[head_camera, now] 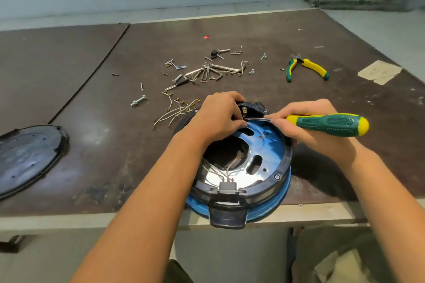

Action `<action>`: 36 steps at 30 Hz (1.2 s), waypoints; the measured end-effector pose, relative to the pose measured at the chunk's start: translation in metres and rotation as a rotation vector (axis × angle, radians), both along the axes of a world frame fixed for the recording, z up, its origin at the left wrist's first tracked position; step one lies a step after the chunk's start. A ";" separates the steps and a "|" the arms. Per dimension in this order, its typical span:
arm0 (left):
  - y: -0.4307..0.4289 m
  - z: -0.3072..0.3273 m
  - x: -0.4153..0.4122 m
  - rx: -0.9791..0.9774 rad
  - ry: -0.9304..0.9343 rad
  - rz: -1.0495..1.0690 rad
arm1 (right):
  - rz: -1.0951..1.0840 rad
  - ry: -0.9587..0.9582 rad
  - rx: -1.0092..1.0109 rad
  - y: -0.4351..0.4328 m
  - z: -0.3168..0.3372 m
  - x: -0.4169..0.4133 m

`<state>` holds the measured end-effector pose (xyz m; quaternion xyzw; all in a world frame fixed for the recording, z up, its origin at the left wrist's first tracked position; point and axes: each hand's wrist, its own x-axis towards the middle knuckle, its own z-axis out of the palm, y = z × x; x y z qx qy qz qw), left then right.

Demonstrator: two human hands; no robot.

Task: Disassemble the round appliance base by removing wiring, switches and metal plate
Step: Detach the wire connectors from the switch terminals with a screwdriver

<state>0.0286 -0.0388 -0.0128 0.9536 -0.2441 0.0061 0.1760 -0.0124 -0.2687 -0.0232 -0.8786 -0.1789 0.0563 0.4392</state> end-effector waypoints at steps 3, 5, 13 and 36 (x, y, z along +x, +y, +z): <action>0.001 -0.001 0.003 -0.016 0.010 0.006 | -0.027 -0.174 0.129 0.009 0.009 -0.010; 0.001 -0.003 0.004 -0.013 0.001 0.013 | -0.037 -0.182 0.181 0.010 0.009 -0.010; 0.003 -0.005 0.008 -0.030 -0.030 0.015 | -0.136 -0.157 0.325 0.026 0.004 0.001; -0.002 -0.003 0.006 -0.001 0.015 0.029 | -0.211 0.019 0.524 0.029 0.012 0.009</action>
